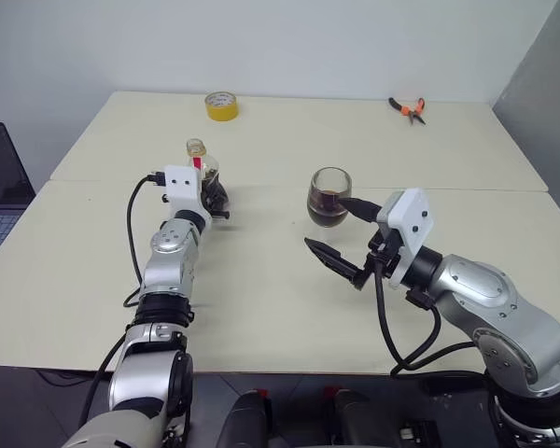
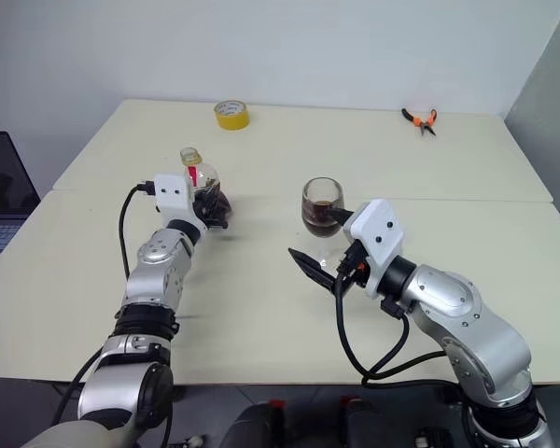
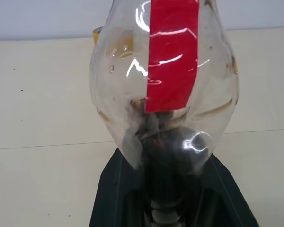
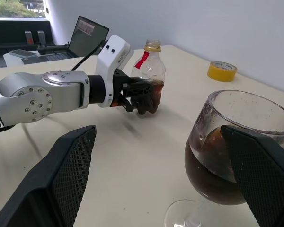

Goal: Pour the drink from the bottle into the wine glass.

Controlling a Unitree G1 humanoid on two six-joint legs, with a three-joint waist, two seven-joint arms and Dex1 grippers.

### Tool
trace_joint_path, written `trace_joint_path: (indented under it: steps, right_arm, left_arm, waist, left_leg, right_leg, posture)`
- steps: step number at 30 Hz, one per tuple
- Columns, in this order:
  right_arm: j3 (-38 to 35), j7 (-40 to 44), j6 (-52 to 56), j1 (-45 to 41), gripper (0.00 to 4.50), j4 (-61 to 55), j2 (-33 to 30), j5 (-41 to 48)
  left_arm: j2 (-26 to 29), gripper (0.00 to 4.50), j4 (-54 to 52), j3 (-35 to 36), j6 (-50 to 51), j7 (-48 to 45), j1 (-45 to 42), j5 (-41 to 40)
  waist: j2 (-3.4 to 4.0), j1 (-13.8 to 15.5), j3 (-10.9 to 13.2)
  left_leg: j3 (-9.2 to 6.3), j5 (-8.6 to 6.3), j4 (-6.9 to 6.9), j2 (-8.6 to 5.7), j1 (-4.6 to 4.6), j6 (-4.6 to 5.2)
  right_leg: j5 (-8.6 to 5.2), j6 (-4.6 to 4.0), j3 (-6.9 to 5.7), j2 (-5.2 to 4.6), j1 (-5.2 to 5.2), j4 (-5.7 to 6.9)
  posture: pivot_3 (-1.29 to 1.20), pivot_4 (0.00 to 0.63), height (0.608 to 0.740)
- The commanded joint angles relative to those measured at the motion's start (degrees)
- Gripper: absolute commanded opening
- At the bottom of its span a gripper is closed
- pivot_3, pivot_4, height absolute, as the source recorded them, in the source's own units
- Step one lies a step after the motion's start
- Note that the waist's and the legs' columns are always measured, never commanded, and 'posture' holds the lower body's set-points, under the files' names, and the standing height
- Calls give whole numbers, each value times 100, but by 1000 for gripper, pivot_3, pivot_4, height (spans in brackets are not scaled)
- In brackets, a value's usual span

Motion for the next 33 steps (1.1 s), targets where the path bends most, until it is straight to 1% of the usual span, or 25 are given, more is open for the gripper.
trace_joint_path:
  steps: [1,7,9,10,14,17,19,26,33]
  right_arm:
    - [-45,27,-91,-46,4500,-244,-31,27]
    - [-23,33,-101,-32,4500,-244,-23,23]
    - [-18,35,-106,-32,4500,-241,-19,22]
    - [-17,35,-105,-30,4500,-244,-18,23]
    - [-17,45,-108,-17,4500,-239,-25,22]
    - [-25,55,-118,-7,4500,-240,-32,21]
    - [-31,64,-131,2,4500,-237,-36,18]
    - [-43,90,-166,51,4500,-253,-48,3]
    - [-134,183,-309,354,4500,-371,-125,-12]
  left_arm:
    - [-1,561,12,40,-346,-170,-196,-104]
    - [12,561,306,101,-497,-310,-248,-168]
    - [35,1287,358,103,-530,-357,-239,-192]
    - [43,1522,367,103,-545,-382,-231,-197]
    - [33,2886,252,91,-560,-493,-113,-197]
    - [23,3766,141,99,-543,-540,-23,-208]
    - [24,4461,34,104,-521,-570,63,-217]
    - [67,4485,-482,91,-295,-677,416,-262]
    - [139,4485,-1629,153,215,-749,1113,-430]
  waist:
    - [0,-1,0]
    - [0,-1,0]
    - [0,-1,0]
    - [0,-1,0]
    - [0,-1,0]
    - [0,-2,0]
    - [0,-3,0]
    - [0,-2,0]
    - [0,-2,0]
  left_leg:
    - [0,0,0,0,0,0]
    - [0,0,-1,0,0,0]
    - [0,0,-1,0,0,0]
    - [0,0,-1,0,0,0]
    - [0,0,-1,0,0,0]
    - [0,0,-1,0,0,0]
    - [0,0,-1,1,0,0]
    - [0,0,-2,1,1,0]
    - [0,0,-3,3,1,0]
  right_leg:
    - [0,0,0,0,0,0]
    - [0,0,0,0,0,-1]
    - [0,0,0,0,0,-1]
    - [0,0,0,0,0,-1]
    - [0,0,-1,0,0,-1]
    - [0,0,0,0,0,-1]
    - [0,0,0,0,0,-1]
    - [0,0,0,0,0,-1]
    - [0,0,1,0,1,-2]
  posture:
    - [0,150,740]
    - [0,150,740]
    - [0,150,740]
    - [0,150,740]
    - [0,150,740]
    - [0,150,740]
    - [0,150,740]
    - [0,150,740]
    - [0,150,740]
